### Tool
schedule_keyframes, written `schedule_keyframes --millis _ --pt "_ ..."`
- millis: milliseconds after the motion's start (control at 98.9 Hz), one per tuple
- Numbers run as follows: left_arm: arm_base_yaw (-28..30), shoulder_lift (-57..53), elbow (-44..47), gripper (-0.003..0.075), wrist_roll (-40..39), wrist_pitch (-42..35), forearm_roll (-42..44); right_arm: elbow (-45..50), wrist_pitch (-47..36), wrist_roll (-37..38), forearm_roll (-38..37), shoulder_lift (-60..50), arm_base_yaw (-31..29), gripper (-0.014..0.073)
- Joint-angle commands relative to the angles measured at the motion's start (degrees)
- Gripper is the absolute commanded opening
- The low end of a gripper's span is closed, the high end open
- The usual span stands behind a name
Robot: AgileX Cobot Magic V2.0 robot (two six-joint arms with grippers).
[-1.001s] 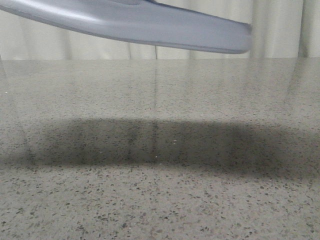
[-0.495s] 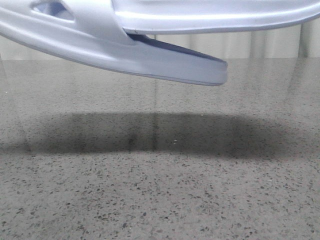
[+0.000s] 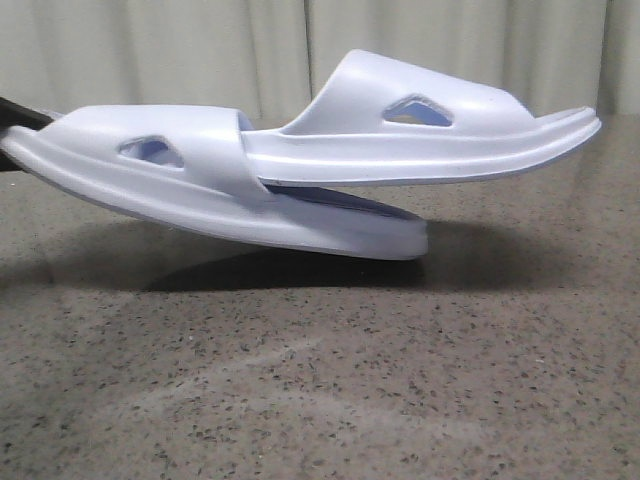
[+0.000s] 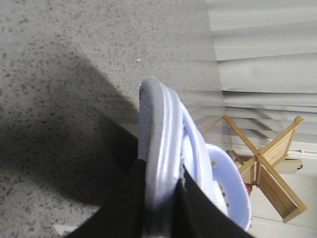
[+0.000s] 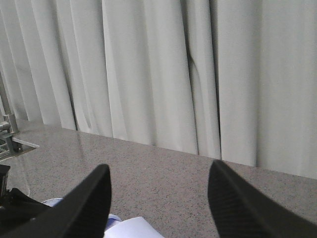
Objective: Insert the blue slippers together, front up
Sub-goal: 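Lower the stacked slippers onto the table and open both grippers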
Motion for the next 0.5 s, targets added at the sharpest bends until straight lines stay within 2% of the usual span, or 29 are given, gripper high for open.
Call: schedule_keyframes --millis 0,323,485 --pt "-0.5 0.8 -2.1 0.0016 1.0 2.7 -5.2 -2.1 -4.3 -0.5 -0.5 0.4 -0.5 0.0365" --pt "-0.5 2.7 -2.1 0.0016 1.1 2.9 -5.2 -2.1 -4.3 -0.5 0.1 0.4 -0.5 0.0365" --pt "-0.5 2.7 -2.1 0.0024 4.6 3.5 -5.1 -2.1 -4.3 -0.5 0.4 0.4 -0.5 0.0365"
